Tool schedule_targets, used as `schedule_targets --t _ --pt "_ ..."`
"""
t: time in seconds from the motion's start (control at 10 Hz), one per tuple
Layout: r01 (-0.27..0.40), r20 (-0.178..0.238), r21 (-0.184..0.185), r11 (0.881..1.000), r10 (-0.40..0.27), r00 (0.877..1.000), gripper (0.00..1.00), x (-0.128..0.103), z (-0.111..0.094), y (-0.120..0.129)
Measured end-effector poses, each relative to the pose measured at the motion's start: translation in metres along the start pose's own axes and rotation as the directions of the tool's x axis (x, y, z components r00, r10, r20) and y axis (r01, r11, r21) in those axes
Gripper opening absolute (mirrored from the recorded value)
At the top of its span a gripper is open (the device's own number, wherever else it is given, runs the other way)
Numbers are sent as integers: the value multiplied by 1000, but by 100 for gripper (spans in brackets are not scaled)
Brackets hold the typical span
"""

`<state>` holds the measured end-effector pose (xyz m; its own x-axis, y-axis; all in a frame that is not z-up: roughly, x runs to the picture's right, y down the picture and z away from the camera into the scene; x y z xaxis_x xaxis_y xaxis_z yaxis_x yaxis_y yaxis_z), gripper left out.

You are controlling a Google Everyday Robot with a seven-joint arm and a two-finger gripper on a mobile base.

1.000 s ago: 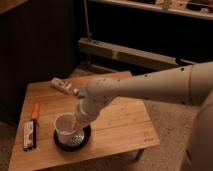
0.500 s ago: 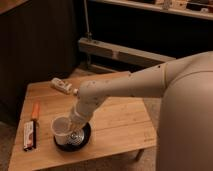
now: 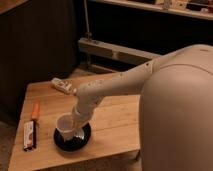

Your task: Place the ceramic cup in the ceramic bowl

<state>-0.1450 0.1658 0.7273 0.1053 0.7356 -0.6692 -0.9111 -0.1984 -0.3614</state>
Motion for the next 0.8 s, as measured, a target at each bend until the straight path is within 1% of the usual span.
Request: schedule_targets --t 0.2,0.3,0.4,0.5,0.6,0.7,0.8 --pt "-34 21 11 999 34 999 80 -15 -1 -10" --pt "-43 31 22 999 42 999 80 -19 -1 -14" --pt "-35 35 27 999 34 999 80 -19 1 -13" --pt "-38 39 25 999 37 999 80 -18 1 -17" --pt "-34 37 -12 999 34 999 80 -17 -3 -23" --pt "-24 24 -84 996 26 999 80 -17 -10 -28" --pt "-10 15 -157 987 13 1000 80 -16 -18 -33"
